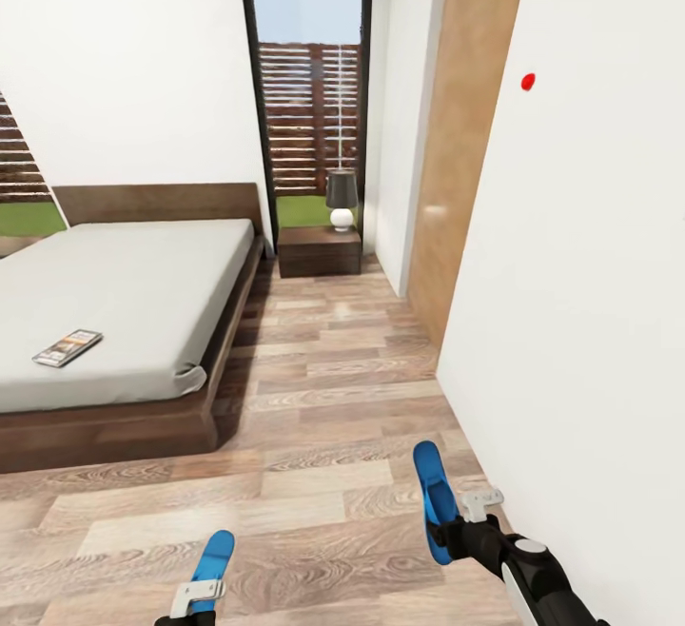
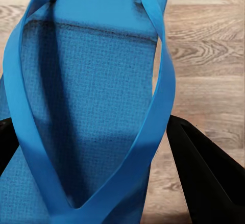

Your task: In the bedroom, move the book from the bed onto either nightstand, and place the two sandals side by side next to the bed.

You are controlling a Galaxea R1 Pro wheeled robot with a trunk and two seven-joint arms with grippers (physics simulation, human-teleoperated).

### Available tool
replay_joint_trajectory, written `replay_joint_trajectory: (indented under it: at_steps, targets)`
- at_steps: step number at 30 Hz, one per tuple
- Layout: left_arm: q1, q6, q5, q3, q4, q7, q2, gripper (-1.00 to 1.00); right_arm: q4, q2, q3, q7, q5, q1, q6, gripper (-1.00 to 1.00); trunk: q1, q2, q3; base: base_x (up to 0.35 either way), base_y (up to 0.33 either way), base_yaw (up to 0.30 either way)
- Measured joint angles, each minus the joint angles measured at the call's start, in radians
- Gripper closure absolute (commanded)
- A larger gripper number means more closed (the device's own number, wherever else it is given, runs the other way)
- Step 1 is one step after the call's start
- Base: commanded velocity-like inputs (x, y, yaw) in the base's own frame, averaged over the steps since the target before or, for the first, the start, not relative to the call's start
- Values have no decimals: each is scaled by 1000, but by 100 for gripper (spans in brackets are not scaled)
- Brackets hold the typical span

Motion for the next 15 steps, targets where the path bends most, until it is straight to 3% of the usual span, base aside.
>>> replay_joint_trajectory:
  at_steps: [15]
  targets:
    - [0, 0, 0, 0, 0, 0, 0, 100, 1, 1, 0, 2, 0, 0, -5, 100, 0, 0, 0, 340, 0, 0]
